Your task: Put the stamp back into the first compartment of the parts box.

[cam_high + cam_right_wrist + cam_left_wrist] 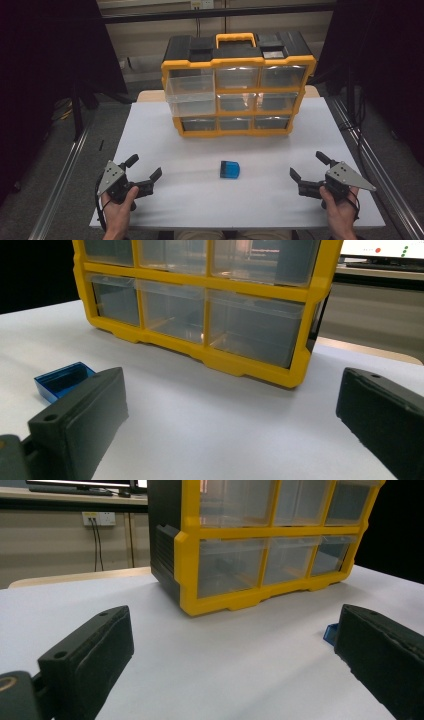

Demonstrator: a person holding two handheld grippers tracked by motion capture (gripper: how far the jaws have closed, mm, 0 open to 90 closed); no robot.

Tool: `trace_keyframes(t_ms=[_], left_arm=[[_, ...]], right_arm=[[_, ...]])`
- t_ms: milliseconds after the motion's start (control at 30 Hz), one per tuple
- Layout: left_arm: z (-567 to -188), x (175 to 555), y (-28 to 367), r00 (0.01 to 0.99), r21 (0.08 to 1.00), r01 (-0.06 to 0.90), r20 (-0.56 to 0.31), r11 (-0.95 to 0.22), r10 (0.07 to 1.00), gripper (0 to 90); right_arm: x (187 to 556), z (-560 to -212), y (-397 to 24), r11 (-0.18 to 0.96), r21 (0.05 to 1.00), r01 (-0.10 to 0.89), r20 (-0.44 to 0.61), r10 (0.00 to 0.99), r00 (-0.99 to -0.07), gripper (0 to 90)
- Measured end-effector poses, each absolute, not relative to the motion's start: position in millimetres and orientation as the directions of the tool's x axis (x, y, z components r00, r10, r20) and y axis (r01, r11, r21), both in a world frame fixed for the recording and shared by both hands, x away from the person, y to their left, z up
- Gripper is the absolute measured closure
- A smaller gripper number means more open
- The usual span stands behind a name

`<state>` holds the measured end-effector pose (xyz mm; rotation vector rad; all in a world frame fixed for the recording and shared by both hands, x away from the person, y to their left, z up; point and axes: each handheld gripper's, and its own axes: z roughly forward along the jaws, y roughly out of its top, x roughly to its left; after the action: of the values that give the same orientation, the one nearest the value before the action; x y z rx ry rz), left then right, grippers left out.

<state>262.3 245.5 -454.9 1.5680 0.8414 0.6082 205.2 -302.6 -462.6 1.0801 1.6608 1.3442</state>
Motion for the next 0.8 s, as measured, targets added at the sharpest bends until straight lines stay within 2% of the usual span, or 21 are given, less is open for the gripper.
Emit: trace_keyframes(t_ms=[233, 333, 467, 633, 700, 800], left_arm=[[-453.9, 264.0, 246.2, 0.625, 0.979, 0.196, -0.082, -0.054, 0.777, 2.5], [-451.6, 266.2, 243.4, 0.661, 0.972, 0.215, -0.069, -0.100, 0.747, 3.2], [-450.7, 270.0, 239.5, 0.699, 0.963, 0.251, -0.109, -0.100, 0.706, 4.0], [-449.2, 269.2, 234.2, 0.725, 0.953, 0.249, -0.064, -0.175, 0.686, 5.3], [-449.8, 269.1, 228.7, 0.741, 0.945, 0.290, -0.120, -0.154, 0.661, 5.5], [-449.6, 266.9, 223.9, 0.763, 0.943, 0.279, -0.103, -0.181, 0.638, 5.4]], right_arm=[[205.4, -463.7, -301.2, 0.114, 0.981, 0.156, -0.044, 0.917, -0.397, 0.0], [207.6, -465.1, -300.4, 0.117, 0.980, 0.159, -0.043, 0.912, -0.409, 0.0], [208.2, -466.4, -298.5, 0.120, 0.978, 0.169, -0.038, 0.906, -0.421, 0.0], [208.6, -467.1, -298.2, 0.119, 0.978, 0.171, -0.035, 0.904, -0.426, 0.0], [208.9, -467.5, -297.2, 0.120, 0.977, 0.175, -0.034, 0.903, -0.429, 0.0], [209.0, -466.4, -296.5, 0.121, 0.977, 0.173, -0.035, 0.901, -0.433, 0.0]])
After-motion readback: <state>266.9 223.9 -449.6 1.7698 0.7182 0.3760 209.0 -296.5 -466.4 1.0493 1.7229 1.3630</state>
